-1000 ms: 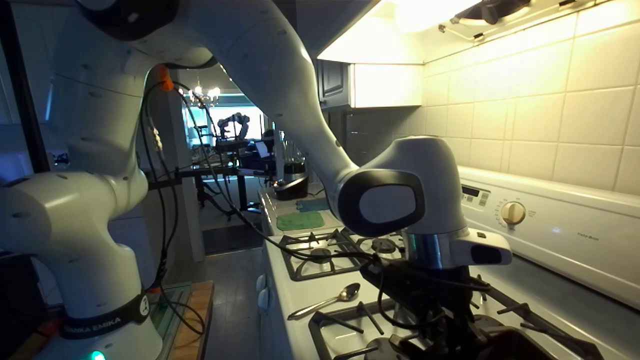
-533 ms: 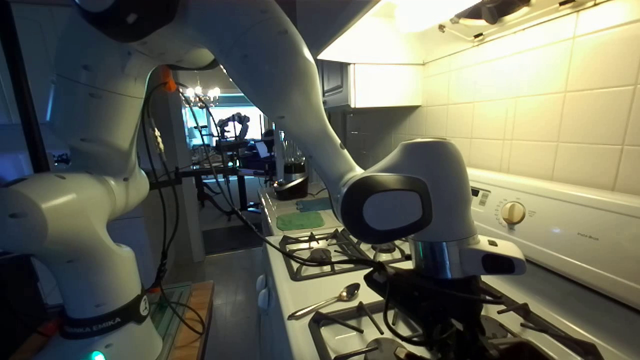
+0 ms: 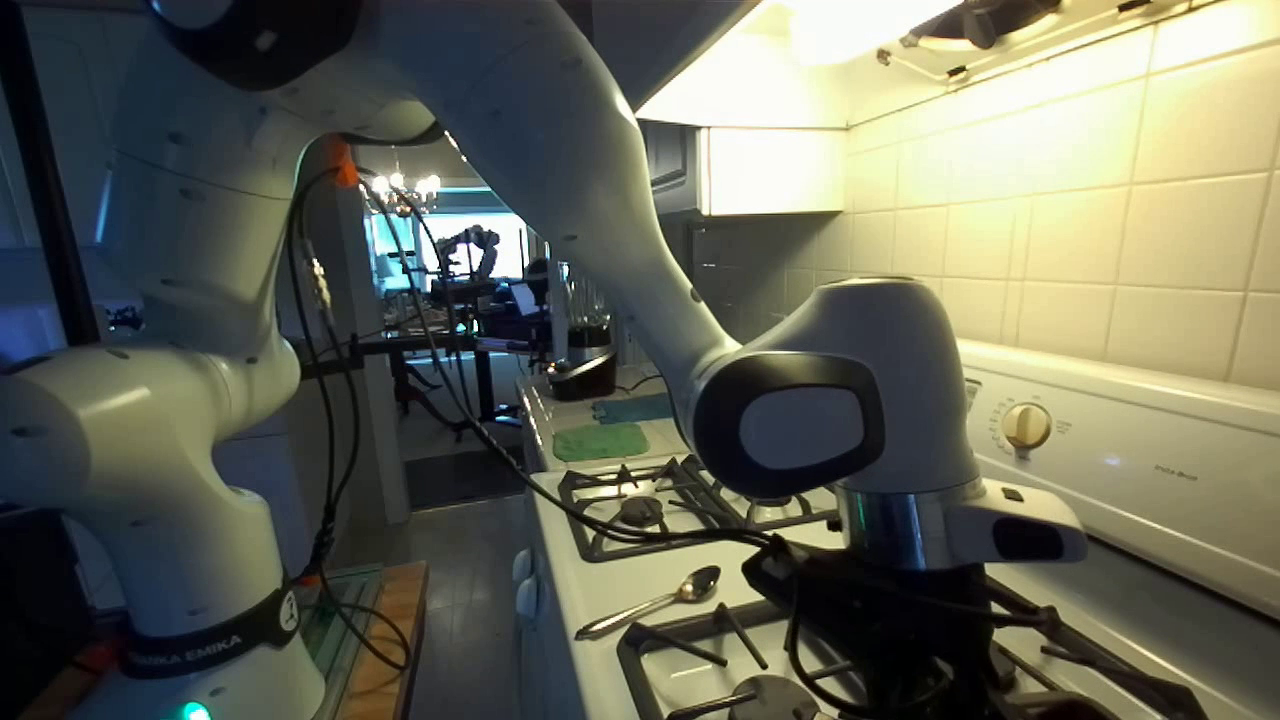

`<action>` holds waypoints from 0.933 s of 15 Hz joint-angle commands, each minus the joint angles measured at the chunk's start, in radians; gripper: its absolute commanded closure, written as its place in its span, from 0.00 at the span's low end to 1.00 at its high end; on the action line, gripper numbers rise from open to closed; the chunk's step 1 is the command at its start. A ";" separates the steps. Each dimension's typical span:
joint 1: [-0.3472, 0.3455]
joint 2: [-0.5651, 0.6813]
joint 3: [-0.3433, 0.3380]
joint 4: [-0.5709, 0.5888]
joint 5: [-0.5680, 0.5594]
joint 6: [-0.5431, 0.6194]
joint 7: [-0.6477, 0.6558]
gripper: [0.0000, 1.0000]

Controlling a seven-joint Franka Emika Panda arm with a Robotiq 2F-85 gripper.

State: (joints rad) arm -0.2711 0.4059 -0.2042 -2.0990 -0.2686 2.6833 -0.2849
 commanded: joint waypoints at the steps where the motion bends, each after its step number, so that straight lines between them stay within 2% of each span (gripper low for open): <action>1: -0.021 0.026 0.010 0.036 0.018 0.008 -0.043 0.99; 14: -0.060 0.067 0.021 0.088 0.028 0.018 -0.084 0.99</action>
State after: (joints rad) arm -0.3093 0.4523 -0.1947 -2.0428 -0.2631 2.6893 -0.3283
